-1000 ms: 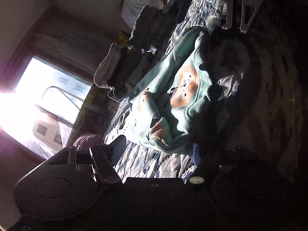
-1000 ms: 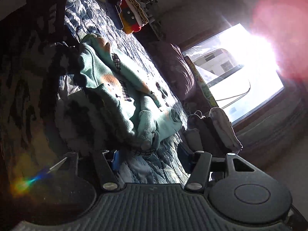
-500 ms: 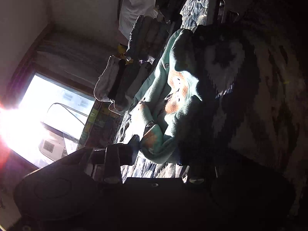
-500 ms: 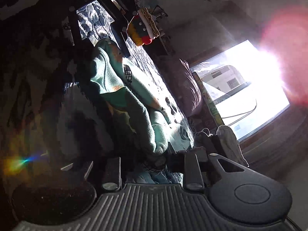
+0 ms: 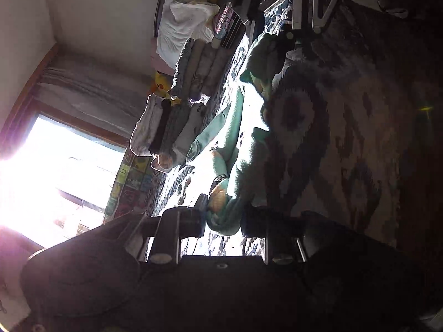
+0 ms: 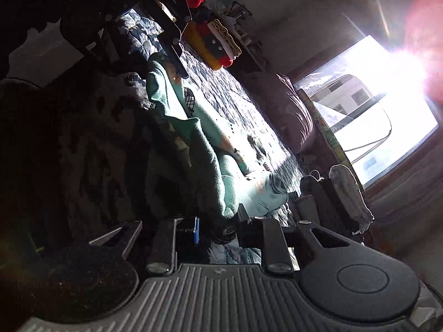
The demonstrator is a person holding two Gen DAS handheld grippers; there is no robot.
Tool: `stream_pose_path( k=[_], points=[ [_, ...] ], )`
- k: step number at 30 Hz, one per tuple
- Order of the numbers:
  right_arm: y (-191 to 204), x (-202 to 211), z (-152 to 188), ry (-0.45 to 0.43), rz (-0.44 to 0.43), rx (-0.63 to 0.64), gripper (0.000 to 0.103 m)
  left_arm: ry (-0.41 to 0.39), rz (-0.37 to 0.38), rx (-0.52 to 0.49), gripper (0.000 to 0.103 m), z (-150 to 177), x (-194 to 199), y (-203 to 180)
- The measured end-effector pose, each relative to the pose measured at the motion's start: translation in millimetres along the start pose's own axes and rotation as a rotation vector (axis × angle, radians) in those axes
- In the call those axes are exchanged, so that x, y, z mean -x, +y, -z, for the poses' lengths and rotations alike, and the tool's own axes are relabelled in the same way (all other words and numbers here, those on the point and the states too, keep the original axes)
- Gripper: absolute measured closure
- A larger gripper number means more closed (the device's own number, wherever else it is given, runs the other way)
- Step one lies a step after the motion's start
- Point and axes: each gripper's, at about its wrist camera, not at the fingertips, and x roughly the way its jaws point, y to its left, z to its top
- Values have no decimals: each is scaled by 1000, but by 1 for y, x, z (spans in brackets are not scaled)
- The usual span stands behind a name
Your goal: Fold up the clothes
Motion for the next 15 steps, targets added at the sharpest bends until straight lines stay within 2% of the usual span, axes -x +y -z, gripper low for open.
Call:
stream_pose_path(
  k=[3, 5, 11, 15],
  points=[
    [-15, 8, -5, -16, -9, -26, 78, -11, 31, 72, 79, -8, 2, 24],
    [-34, 9, -8, -43, -19, -100, 78, -27, 47, 186, 78, -9, -4, 50],
    [-116, -18, -2, -138, -34, -468, 78, -99, 164, 776, 76, 20, -43, 134],
    [-159, -60, 13, -167, -98, -730, 77, -107, 227, 1057, 76, 51, -73, 157]
  ],
)
